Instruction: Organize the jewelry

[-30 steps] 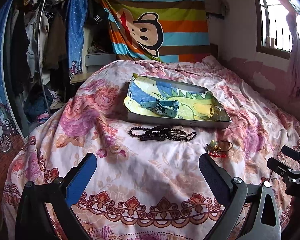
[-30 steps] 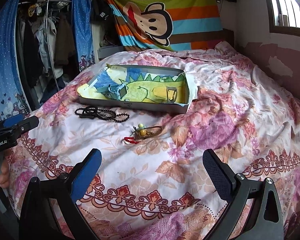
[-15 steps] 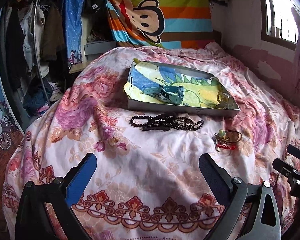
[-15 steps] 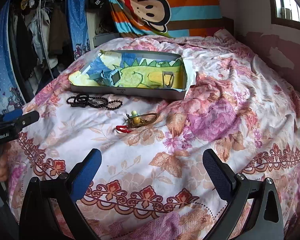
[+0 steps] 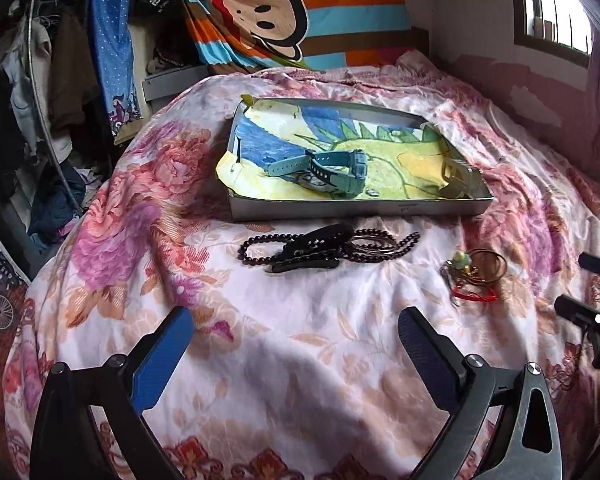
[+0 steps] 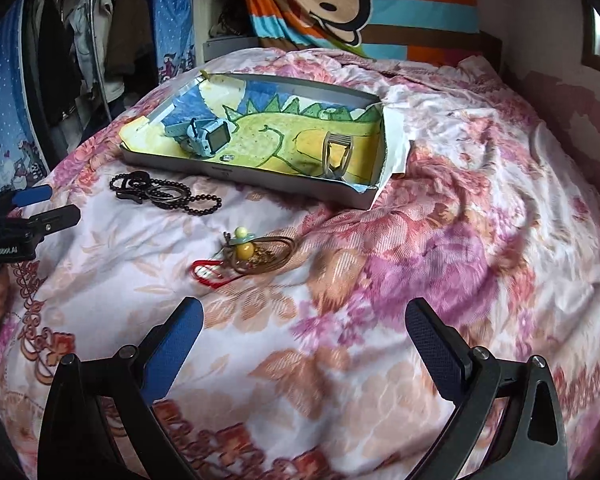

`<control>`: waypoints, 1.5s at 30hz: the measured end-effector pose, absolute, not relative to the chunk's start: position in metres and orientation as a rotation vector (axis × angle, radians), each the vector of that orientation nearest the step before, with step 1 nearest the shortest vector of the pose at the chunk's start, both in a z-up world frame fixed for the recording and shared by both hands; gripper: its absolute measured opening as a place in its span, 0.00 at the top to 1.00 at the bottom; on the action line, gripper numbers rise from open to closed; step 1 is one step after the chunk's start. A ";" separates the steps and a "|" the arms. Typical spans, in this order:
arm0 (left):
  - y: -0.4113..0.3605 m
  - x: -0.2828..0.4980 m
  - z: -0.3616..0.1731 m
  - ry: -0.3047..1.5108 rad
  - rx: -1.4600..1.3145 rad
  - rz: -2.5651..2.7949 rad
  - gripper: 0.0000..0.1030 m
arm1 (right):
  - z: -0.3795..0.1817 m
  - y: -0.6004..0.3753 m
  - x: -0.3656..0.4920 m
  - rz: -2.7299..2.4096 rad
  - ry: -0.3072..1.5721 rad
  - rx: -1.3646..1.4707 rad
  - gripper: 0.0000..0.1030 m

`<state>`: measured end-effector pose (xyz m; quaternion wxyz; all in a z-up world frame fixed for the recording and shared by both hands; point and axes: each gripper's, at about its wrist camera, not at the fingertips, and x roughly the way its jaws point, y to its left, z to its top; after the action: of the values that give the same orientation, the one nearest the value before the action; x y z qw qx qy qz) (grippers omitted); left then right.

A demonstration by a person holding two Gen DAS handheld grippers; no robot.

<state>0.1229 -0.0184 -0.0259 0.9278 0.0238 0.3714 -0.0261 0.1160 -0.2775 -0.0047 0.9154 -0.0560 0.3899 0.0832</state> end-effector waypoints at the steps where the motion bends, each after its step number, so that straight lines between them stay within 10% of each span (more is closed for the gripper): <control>1: -0.018 0.127 -0.027 0.767 0.050 -0.054 0.00 | -0.006 -0.279 0.121 0.175 0.804 -0.124 0.04; 16: -0.014 0.177 -0.035 0.758 0.069 -0.117 0.04 | -0.023 -0.270 0.155 0.272 0.783 -0.078 0.04; 29: -0.010 0.179 -0.037 0.744 0.036 -0.153 0.17 | -0.042 -0.260 0.181 0.286 0.852 -0.019 0.62; 41: -0.027 0.201 -0.043 0.753 0.192 -0.251 0.47 | -0.057 -0.255 0.192 0.289 0.904 -0.008 0.72; 45: -0.030 0.207 -0.049 0.806 0.193 -0.279 0.74 | -0.060 -0.253 0.192 0.292 0.922 -0.012 0.80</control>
<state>0.2068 -0.0303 -0.0490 0.9059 0.0932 0.3905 -0.1349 0.1924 -0.2530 -0.0605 0.8852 -0.0059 0.4434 0.1405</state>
